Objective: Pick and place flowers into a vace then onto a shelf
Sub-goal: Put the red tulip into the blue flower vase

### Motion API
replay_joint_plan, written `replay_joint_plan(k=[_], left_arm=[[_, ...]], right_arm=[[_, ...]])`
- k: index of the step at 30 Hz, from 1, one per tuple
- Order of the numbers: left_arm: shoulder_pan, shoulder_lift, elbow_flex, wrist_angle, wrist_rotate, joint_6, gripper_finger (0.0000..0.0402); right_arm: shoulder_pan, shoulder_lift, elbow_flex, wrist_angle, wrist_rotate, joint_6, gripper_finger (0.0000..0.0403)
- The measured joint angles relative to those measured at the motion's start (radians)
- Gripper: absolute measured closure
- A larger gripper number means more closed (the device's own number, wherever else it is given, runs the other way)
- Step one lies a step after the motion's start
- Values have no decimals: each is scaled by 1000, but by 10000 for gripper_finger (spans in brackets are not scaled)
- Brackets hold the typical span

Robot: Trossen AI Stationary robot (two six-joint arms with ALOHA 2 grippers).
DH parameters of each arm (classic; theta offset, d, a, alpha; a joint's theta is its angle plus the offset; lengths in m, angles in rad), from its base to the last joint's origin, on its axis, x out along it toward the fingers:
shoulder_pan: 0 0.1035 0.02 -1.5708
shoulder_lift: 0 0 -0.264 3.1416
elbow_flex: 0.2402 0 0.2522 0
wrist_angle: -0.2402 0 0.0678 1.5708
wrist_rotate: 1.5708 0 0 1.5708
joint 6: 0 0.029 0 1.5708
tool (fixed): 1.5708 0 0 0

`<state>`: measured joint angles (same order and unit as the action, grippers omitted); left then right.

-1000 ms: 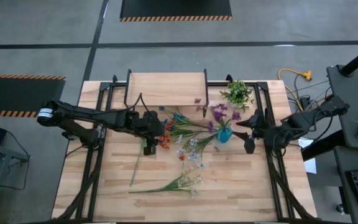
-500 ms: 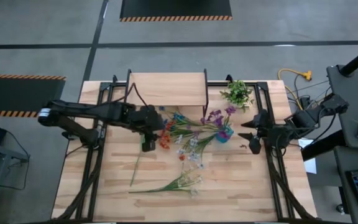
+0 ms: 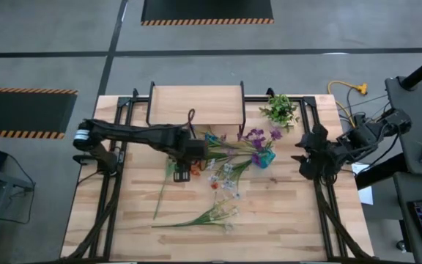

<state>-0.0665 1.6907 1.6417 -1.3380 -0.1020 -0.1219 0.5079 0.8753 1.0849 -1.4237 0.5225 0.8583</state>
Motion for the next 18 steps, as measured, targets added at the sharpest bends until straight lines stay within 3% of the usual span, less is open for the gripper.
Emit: replay_joint_plan(k=[4, 8, 18], left_arm=[[5, 15, 72, -69, -86, -32, 249], [6, -5, 85, -86, -100, -104, 249], [-6, -154, -189, -93, -99, -465, 249]], right_arm=[[0, 44, 3, -58, 20, 79, 188], [0, 66, -36, -32, 26, 97, 188], [0, 76, -113, -21, 8, 174, 188]])
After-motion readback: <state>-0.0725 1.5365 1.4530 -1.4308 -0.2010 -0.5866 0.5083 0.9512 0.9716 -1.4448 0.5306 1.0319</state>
